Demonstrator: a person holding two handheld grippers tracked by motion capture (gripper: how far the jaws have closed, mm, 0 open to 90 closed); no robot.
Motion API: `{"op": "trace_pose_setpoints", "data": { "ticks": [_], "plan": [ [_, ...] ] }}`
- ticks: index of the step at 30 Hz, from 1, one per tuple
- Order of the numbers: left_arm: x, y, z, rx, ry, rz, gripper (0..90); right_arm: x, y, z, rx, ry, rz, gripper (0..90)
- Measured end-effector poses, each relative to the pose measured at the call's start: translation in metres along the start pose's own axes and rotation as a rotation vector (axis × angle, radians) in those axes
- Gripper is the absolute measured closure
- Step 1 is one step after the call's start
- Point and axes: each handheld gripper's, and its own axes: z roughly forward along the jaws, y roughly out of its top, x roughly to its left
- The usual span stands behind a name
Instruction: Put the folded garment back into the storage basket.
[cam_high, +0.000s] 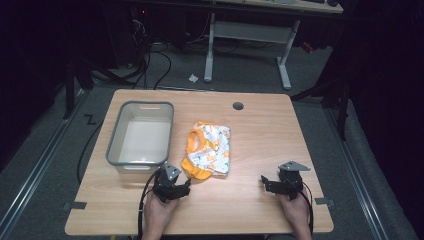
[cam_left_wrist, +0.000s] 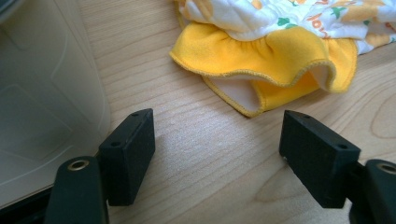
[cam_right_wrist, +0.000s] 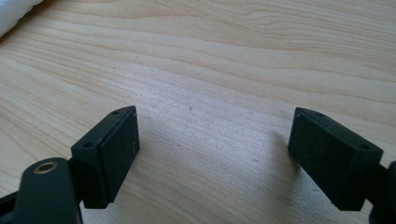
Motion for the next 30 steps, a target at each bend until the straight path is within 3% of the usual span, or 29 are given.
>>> {"op": "trace_pose_setpoints", "data": {
  "ticks": [19, 30],
  "plan": [
    [-0.0008, 0.0008, 0.0016, 0.01, -0.011, 0.007, 20.1, 0.0001, 0.0, -0.0001, 0.002, 0.0, 0.002, 16.5],
    [-0.0021, -0.0006, 0.0, 0.007, -0.005, 0.0, 20.9, 0.0001, 0.0, -0.0001, 0.001, 0.001, 0.001, 16.5]
  ]
}}
